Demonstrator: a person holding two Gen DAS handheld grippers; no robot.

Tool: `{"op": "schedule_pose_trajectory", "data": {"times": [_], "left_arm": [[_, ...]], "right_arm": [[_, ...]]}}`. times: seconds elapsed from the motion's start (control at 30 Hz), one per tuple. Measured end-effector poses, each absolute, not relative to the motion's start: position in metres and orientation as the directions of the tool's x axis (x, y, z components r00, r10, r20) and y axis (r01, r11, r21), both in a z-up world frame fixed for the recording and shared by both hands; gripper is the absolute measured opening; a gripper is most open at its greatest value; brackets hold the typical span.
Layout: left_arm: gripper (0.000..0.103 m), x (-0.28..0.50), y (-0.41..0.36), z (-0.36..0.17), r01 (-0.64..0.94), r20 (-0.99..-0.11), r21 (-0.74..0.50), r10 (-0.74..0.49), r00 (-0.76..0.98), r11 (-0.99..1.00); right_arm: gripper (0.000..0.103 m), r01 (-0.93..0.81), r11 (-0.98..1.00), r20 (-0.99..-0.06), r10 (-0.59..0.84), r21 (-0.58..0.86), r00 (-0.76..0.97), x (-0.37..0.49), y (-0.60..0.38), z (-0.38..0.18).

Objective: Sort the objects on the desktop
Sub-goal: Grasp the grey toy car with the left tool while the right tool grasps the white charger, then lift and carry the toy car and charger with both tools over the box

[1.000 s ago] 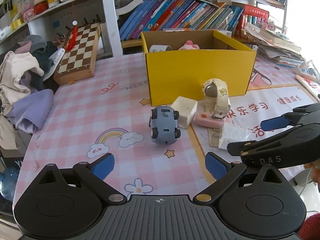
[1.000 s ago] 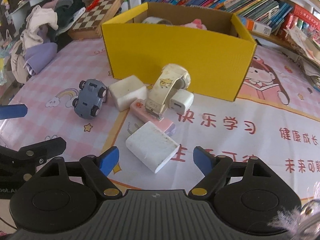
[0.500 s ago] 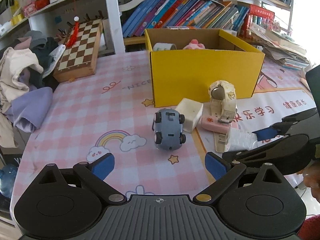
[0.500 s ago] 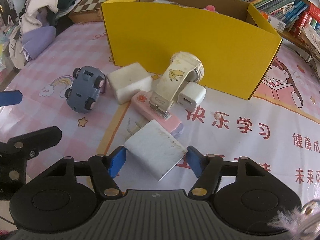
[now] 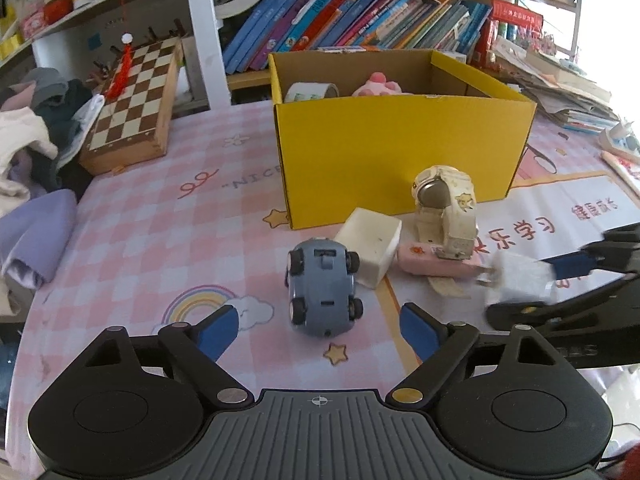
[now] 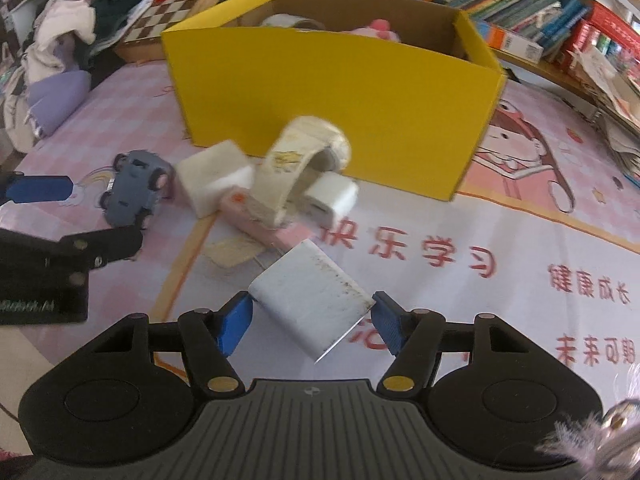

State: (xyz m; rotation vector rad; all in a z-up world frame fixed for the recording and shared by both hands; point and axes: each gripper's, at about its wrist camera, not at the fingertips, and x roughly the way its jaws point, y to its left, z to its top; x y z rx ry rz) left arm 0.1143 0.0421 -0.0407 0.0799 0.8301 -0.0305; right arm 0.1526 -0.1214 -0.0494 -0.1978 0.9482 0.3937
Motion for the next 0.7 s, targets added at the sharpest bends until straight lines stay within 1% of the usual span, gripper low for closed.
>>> {"op": "schedule_pose_trajectory", "data": {"times": [0.03,0.13,0.23,0.33,0.37,0.4,0.7], "left_arm": [[0.088,0.117,0.041,-0.043,0.06,-0.74,0.062,0.006,0.672,0.996],[0.081,0.126,0.039,-0.049,0.066,-0.748,0.073,0.011,0.664,0.995],[0.072,0.134,0.037,-0.054,0.07,-0.756,0.081,0.016,0.654,0.994],[0.061,0.138,0.037,-0.058,0.068,-0.765,0.079,0.017,0.643,0.995],[0.051,0.139,0.037,-0.06,0.067,-0.768,0.076,0.016,0.64,0.995],[0.043,0.139,0.038,-0.061,0.067,-0.773,0.072,0.013,0.634,0.995],[0.042,0.13,0.044,-0.052,0.046,-0.753,0.03,-0.008,0.658,0.999]], "right_arm": [[0.063,-0.404,0.915,-0.821,0.235,0.005,0.52,0.154,-0.124,-0.05],[0.063,-0.387,0.922,-0.827,0.219,0.002,0.518,0.156,-0.13,-0.052],[0.063,-0.376,0.927,-0.829,0.21,0.0,0.518,0.158,-0.136,-0.053],[0.063,-0.367,0.93,-0.83,0.203,-0.002,0.519,0.159,-0.14,-0.053],[0.063,-0.365,0.931,-0.831,0.201,-0.002,0.519,0.159,-0.142,-0.053],[0.063,-0.362,0.932,-0.831,0.2,-0.001,0.519,0.16,-0.143,-0.053],[0.063,-0.359,0.933,-0.823,0.211,0.01,0.527,0.159,-0.149,-0.049]]}}
